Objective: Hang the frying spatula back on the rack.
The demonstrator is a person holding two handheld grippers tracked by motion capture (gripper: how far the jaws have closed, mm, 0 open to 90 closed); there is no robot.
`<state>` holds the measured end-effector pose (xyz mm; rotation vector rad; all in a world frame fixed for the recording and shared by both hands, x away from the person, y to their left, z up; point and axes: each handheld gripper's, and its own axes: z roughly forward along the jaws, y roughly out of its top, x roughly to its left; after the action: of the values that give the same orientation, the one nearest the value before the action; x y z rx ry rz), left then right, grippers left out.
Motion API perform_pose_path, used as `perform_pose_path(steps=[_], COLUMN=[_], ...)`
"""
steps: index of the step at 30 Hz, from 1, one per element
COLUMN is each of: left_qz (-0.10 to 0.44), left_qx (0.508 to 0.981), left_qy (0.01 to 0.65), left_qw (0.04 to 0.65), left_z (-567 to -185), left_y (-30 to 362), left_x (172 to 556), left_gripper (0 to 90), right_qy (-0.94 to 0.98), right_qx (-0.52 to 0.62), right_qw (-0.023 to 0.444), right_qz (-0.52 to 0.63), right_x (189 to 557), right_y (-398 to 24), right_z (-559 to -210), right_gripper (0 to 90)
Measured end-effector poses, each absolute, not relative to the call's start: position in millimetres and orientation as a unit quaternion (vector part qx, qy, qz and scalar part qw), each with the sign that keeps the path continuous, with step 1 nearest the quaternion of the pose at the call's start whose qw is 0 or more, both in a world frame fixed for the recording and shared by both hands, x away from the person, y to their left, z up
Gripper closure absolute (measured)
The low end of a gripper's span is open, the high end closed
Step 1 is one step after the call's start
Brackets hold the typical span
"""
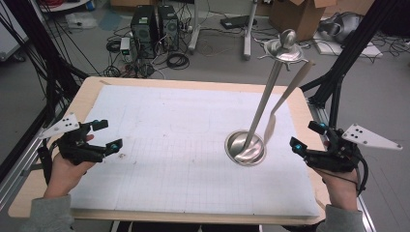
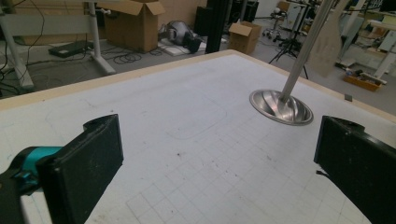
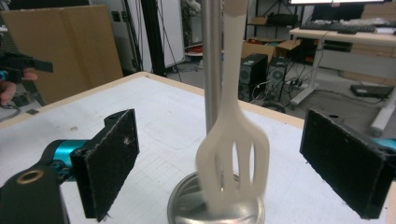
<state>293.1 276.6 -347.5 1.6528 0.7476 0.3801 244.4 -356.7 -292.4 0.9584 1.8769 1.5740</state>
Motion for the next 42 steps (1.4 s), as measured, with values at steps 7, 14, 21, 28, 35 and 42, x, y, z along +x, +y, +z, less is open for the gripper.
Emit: perform_pose_path(steps=[7,14,21,28,35,42], left_qz=[0.162,0.164,0.161,0.161,0.158,0.158], left_qx=[0.715,0.715,0.717,0.718,0.721,0.721], left_qy=[0.322,0.321,0.32,0.32,0.32,0.32], left_qw=[0.599,0.599,0.598,0.597,0.594,0.594], left_z=[-348.2,-347.2,-348.2,-348.2,-349.6,-349.7], left_y=[275.0,274.7,272.4,272.0,270.7,271.2], left_x=[294.2,296.3,297.8,297.8,297.3,297.5], left_gripper=[1.8,1.8,1.8,1.8,1.8,1.8], right_qy=[0.675,0.669,0.658,0.662,0.666,0.681], right_qx=[0.378,0.386,0.394,0.396,0.388,0.373], right_qw=[0.244,0.262,0.264,0.267,0.268,0.275], right_qz=[0.585,0.579,0.585,0.578,0.578,0.567], right_x=[237.3,236.2,229.8,229.6,228.0,227.2], right_y=[-347.7,-340.9,-343.1,-345.3,-346.4,-345.6], right_z=[-297.8,-302.5,-313.7,-320.8,-324.0,-325.9], right_gripper=[9.9,9.9,9.9,9.9,9.9,9.9])
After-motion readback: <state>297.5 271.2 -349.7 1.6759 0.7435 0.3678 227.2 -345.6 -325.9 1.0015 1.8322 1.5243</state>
